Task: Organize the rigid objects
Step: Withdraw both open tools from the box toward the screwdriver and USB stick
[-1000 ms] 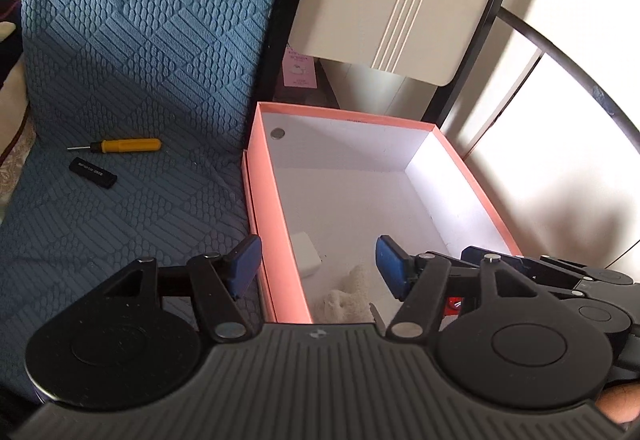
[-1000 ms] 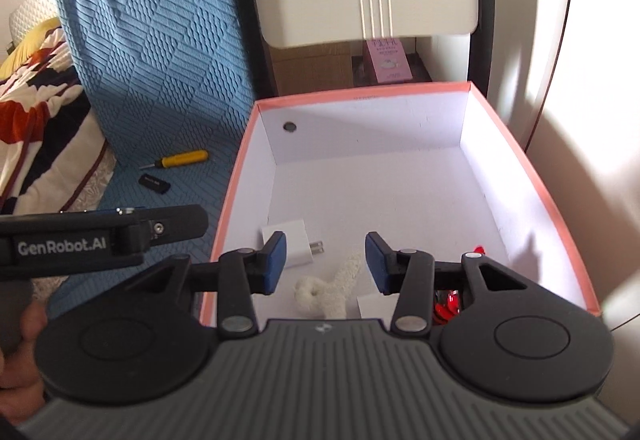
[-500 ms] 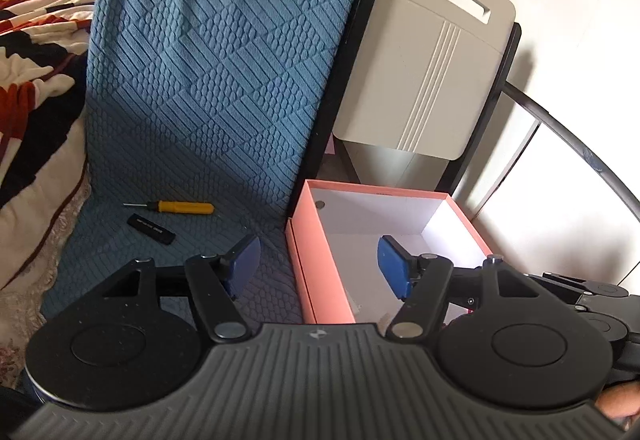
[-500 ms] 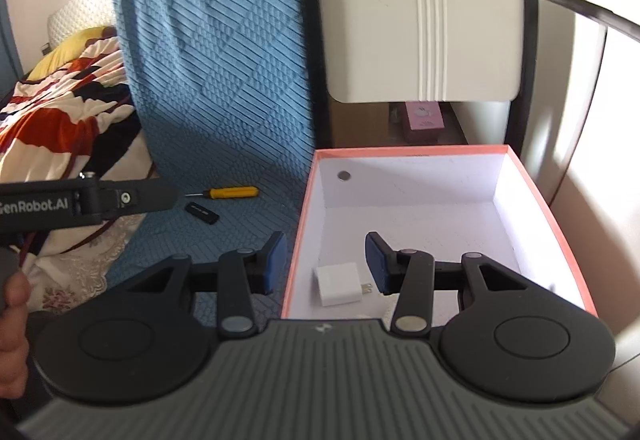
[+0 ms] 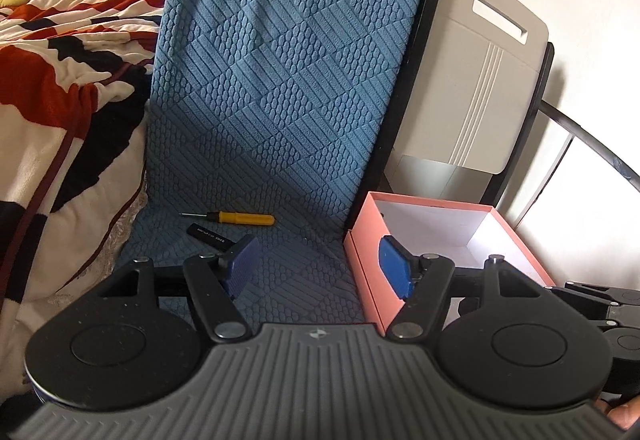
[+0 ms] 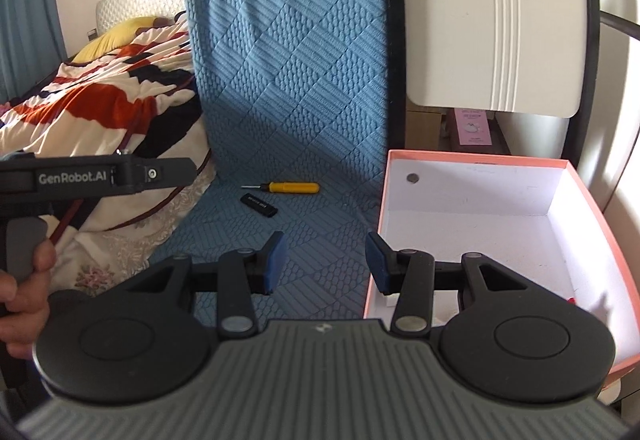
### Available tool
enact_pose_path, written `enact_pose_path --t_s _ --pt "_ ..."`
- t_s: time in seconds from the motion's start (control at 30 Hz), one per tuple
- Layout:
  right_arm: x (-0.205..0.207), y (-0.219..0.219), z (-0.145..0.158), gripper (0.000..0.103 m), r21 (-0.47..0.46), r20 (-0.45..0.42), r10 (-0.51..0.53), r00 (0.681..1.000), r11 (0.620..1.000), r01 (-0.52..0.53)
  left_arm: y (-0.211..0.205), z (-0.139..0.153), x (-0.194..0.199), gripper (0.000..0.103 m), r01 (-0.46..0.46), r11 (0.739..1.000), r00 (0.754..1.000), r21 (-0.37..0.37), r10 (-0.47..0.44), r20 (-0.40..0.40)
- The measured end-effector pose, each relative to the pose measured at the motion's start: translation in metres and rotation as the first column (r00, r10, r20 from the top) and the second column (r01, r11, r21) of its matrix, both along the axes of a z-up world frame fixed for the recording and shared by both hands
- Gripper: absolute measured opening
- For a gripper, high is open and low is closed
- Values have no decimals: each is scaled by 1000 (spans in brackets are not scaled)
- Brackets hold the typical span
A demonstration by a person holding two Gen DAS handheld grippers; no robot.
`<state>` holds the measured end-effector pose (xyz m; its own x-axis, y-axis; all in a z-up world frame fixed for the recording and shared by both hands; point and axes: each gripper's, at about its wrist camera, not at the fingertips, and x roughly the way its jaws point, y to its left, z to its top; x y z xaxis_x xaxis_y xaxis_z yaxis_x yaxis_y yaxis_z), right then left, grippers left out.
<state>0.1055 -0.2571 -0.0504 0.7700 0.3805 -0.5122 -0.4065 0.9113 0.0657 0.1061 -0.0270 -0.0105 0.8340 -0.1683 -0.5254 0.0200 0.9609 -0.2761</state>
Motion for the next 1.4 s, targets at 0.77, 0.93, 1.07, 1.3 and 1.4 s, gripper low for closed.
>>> enact_pose_path --t_s 0.77,0.93,1.07,1.3,1.4 --pt "-15 66 -49 47 -8 -84 43 996 999 -44 53 -64 -24 72 0 999 1000 -41 -2 -30" --pt "-5 72 -54 47 -5 -82 35 996 999 -35 62 -76 -10 72 -15 999 1000 -45 14 -24" --pt "6 75 -55 47 -2 -79 28 996 1000 -29 67 -88 6 72 -31 999 998 -42 29 -49" --pt "33 85 -56 47 10 -78 36 996 999 -35 73 -96 29 72 -13 998 999 -63 10 -50" --pt "47 89 -54 47 8 -66 47 997 999 -46 77 -94 34 72 -49 997 998 -54 47 -32"
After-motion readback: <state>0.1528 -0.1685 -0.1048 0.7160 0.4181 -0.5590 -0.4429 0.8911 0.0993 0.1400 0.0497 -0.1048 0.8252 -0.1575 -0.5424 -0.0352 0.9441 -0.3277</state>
